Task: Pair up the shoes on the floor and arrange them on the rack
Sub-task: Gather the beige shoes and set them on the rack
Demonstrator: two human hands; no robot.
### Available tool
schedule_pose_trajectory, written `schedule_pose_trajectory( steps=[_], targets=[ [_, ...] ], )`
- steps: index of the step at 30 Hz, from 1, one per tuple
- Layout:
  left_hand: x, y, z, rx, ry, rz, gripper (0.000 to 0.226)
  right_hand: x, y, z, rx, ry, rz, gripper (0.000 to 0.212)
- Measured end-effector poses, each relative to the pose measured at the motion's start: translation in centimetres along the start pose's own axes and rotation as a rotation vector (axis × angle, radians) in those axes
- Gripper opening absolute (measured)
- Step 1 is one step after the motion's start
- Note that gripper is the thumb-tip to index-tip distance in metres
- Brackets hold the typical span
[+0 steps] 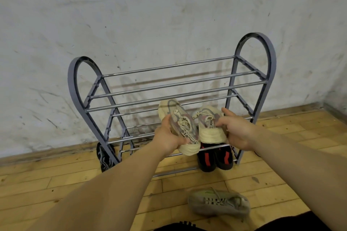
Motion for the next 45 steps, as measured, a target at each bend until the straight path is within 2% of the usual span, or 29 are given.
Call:
schedule_pose_trajectory(
  steps=[1, 4, 6, 9, 12, 15, 18, 20, 23, 27, 31, 37, 42, 45],
  targets=[
    [0.4, 1.0, 1.0, -0.004, 0.023, 0.019, 0.132, 0.3, 0.1, -0.2, 0.004, -0.022, 0.003, 0.079],
    [1.1, 2.6, 2.2, 0.064, 0.166, 0.003, 0.079, 1.5, 0.6, -0.2, -0.007, -0.039, -0.029, 0.068],
    [1.3, 3.2, 2.0, 0.133, 0.228, -0.041, 0.064, 2.0, 1.2, 0.0, -0.020, -0.005, -0.057, 0.065],
    [2.2, 4.0, 1.9, 0.183, 0.329, -0.076, 0.065, 2.2, 2.3, -0.3, -0.010, 0.010, -0.063, 0.053],
    [2.9, 5.5, 2.4, 0.150, 0.333, -0.122, 0.065, 3.2, 3.7, -0.7, -0.012, 0.021, -0.094, 0.046],
    [3.7, 7.8, 3.1, 0.106, 0.288, -0.198, 0.062, 5.3, 5.3, -1.0, -0.017, 0.061, -0.158, 0.050],
    [4.1, 10.2, 2.9, 0.105, 0.240, -0.343, 0.062, 7.7, 7.2, -1.2, -0.045, 0.107, -0.232, 0.050],
    [3.9, 11.7, 2.2, 0.117, 0.168, -0.448, 0.067, 9.1, 8.3, -0.8, -0.101, 0.166, -0.283, 0.051],
    [2.9, 12.7, 0.7, 0.158, 0.064, -0.510, 0.073, 10.9, 9.0, 0.8, -0.201, 0.266, -0.298, 0.059],
    [1.2, 11.9, -1.0, 0.200, 0.038, -0.466, 0.072, 11.5, 8.4, 2.3, -0.230, 0.330, -0.224, 0.053],
    [-1.0, 10.6, -2.3, 0.175, -0.007, -0.350, 0.070, 11.3, 6.6, 3.2, -0.205, 0.289, -0.122, 0.062],
    [-2.8, 6.4, -4.3, 0.104, -0.140, -0.202, 0.081, 9.2, 2.4, 4.2, -0.120, 0.294, 0.019, 0.071],
    [-5.5, -0.2, -4.7, 0.036, -0.202, -0.163, 0.086, 7.9, -2.5, 4.4, -0.112, 0.382, 0.072, 0.068],
    [-8.4, -6.6, -7.5, 0.010, -0.142, -0.169, 0.090, 7.9, -6.3, 4.9, -0.087, 0.378, 0.132, 0.063]
  ],
)
Point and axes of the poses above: each hand's wrist, its own y-axis away from the middle knuckle, its own x-axis out of the back of the hand, z = x × y, the point moved 6 cm from there along -y, towards the middle knuckle, and after that the axes turned 7 degrees about z, right-handed, at the moved point
